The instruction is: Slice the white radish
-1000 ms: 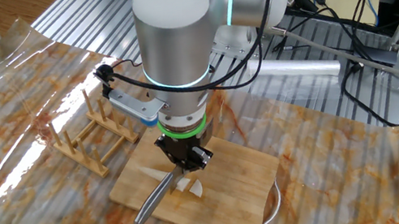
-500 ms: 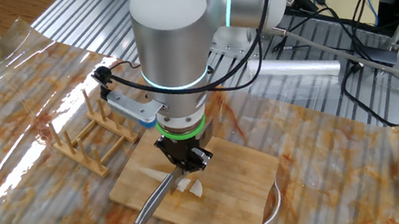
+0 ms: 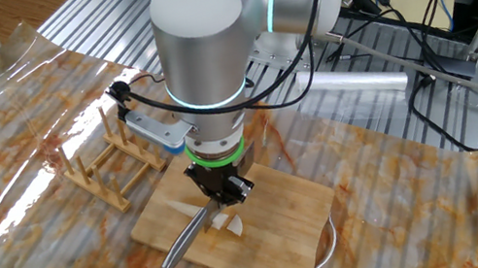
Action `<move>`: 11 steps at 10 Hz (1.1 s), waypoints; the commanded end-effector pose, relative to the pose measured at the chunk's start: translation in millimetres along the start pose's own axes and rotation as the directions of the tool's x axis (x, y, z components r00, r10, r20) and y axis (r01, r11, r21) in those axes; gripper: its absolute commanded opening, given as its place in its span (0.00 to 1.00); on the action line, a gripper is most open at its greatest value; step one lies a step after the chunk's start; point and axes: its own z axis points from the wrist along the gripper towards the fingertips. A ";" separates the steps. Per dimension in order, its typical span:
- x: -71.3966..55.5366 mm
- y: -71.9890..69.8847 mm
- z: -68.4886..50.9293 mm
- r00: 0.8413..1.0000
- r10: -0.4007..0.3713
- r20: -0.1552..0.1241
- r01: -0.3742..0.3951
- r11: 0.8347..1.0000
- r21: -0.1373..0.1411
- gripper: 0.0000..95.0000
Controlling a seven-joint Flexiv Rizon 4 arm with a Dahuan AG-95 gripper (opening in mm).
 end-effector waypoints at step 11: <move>3.4 -2.6 -7.8 1.000 0.001 -0.002 -0.001 1.000 0.013 0.00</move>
